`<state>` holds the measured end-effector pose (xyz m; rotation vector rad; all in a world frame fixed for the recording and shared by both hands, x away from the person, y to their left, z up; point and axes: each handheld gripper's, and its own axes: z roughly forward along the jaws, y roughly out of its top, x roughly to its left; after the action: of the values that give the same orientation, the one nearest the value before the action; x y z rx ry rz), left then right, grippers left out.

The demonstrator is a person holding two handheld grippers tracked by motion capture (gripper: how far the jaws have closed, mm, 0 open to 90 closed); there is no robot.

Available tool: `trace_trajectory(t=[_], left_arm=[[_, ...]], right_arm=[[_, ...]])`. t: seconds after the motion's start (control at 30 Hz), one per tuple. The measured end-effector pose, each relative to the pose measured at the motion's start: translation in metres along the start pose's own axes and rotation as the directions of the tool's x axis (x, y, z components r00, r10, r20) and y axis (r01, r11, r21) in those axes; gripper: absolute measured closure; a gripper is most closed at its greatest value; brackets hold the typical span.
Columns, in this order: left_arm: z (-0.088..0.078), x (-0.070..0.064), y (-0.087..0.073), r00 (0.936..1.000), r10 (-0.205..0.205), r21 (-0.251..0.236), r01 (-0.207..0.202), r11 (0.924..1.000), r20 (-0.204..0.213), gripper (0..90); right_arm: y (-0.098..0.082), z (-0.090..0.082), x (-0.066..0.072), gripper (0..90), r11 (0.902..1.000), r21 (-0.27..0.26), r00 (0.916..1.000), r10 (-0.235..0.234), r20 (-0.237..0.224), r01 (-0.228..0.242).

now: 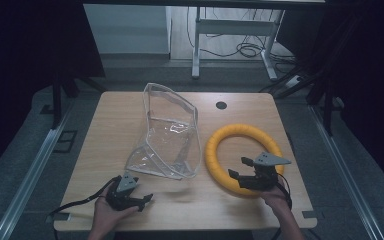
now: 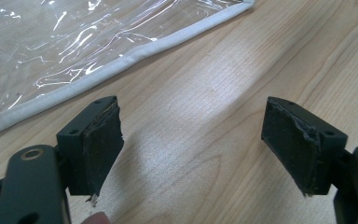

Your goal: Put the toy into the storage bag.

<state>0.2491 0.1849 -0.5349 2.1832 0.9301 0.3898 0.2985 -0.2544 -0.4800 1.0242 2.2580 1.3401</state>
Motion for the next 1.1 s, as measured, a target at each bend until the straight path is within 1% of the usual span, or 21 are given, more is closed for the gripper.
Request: trace_trajectory(t=[0.1,0.17,0.23,0.37,0.43,0.47,0.53,0.7,0.8,0.9,1.03,1.1], left_arm=[[0.001,0.0,0.0,1.0,0.005,0.009,-0.005,0.9999,0.003,20.3],[0.003,-0.001,-0.001,1.0,0.006,0.013,-0.007,0.9999,0.007,20.3],[0.002,-0.001,0.0,1.0,0.005,0.009,-0.005,1.0,0.006,20.3],[0.0,0.0,0.0,1.0,0.005,0.002,-0.005,1.0,0.003,20.3],[0.0,0.0,0.0,1.0,0.005,0.003,-0.005,1.0,0.003,20.3],[0.001,-0.001,0.0,1.0,0.004,0.004,-0.004,1.0,0.005,20.3],[0.001,-0.001,-0.001,1.0,0.005,0.0,-0.005,1.0,0.004,20.3],[0.001,-0.001,0.0,1.0,0.004,-0.003,-0.004,1.0,0.002,20.5],[0.001,-0.001,0.0,1.0,0.003,0.0,-0.003,1.0,0.002,20.5],[-0.001,0.0,0.0,1.0,0.005,-0.003,-0.005,1.0,-0.001,20.4],[-0.005,0.0,0.001,1.0,-0.002,-0.018,0.002,0.9998,-0.004,20.4],[-0.005,0.0,0.001,1.0,0.0,-0.019,0.0,0.9998,-0.004,20.4]], right_arm=[[-0.002,-0.001,-0.002,28.8,1.0,-0.004,1.0,0.006,0.001,-0.006],[-0.004,0.001,-0.001,28.4,0.9999,0.007,0.9999,0.009,-0.005,-0.009],[-0.005,0.002,-0.001,28.4,0.9999,0.013,0.9999,0.005,-0.011,-0.005],[-0.006,0.002,0.002,28.6,0.9997,0.019,0.9999,-0.014,-0.005,0.014],[-0.007,0.003,0.003,28.6,0.9996,0.022,0.9999,-0.016,-0.004,0.016],[-0.008,0.005,0.003,28.7,0.9992,0.033,0.9998,-0.021,-0.002,0.021],[-0.008,0.006,0.002,28.8,0.999,0.039,0.9998,-0.021,-0.001,0.021],[-0.007,0.005,0.002,28.8,0.9994,0.031,0.9999,-0.014,-0.01,0.015],[-0.006,0.002,0.002,29.1,0.9996,0.025,0.9998,-0.013,-0.015,0.013],[-0.002,-0.001,0.004,28.0,1.0,0.007,0.9991,-0.002,-0.042,0.003],[0.008,-0.007,0.008,27.9,0.9995,0.007,0.9985,-0.031,-0.046,0.032],[0.012,-0.008,0.009,28.4,0.9983,0.033,0.9977,-0.046,-0.051,0.047]])
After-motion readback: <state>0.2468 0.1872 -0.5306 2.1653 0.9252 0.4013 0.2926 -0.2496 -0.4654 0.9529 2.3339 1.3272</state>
